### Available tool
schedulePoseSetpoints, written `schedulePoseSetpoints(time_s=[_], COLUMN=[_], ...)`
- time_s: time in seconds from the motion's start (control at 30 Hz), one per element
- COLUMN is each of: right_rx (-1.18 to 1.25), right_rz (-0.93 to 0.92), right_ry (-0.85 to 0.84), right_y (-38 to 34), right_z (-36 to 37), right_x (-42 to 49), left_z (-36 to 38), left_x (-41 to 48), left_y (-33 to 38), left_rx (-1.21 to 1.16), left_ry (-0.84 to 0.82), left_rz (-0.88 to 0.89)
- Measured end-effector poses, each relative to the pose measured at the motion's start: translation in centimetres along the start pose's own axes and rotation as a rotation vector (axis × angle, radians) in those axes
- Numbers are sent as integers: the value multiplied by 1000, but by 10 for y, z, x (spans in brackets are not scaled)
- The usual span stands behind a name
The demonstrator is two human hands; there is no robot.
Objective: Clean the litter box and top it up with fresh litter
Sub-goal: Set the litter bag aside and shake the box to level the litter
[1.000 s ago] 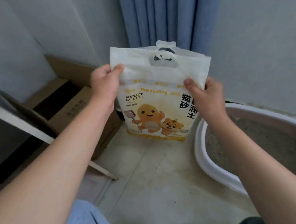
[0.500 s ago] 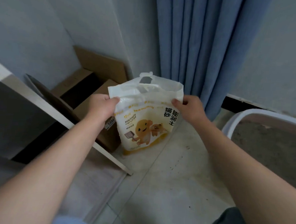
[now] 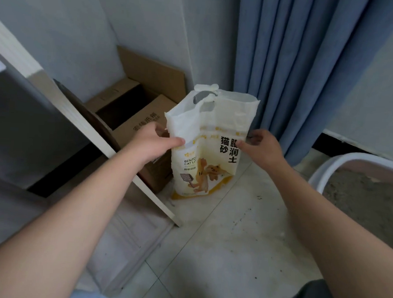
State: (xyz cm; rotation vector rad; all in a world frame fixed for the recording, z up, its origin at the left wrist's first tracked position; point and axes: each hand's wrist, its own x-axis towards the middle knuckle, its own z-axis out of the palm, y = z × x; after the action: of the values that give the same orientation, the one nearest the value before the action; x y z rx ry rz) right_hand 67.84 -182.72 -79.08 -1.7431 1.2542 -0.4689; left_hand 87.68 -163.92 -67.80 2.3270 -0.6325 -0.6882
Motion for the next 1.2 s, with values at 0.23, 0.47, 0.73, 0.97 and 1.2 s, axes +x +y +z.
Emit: schedulePoseSetpoints(time_s=[0.23, 0.47, 0.73, 0.97, 1.2], right_rx=[46, 73, -105, -402, -570], right_rz=[-81, -143, -203, -272, -289], right_ry=[-10, -77, -193, -137, 29], right_y=[-2, -8, -16, -7, 16], right_z=[3, 9, 4, -24, -68], right_x=[-2, -7, -20, -36, -51], left_z=[10, 18, 22, 31, 93], left_x=[-4, -3, -10, -30, -45], left_y=[7, 9, 10, 47, 88], left_rx=[51, 54, 379, 498, 514], left_ry=[-4, 23, 154, 474, 190], left_rz=[104, 181, 347, 820, 1031])
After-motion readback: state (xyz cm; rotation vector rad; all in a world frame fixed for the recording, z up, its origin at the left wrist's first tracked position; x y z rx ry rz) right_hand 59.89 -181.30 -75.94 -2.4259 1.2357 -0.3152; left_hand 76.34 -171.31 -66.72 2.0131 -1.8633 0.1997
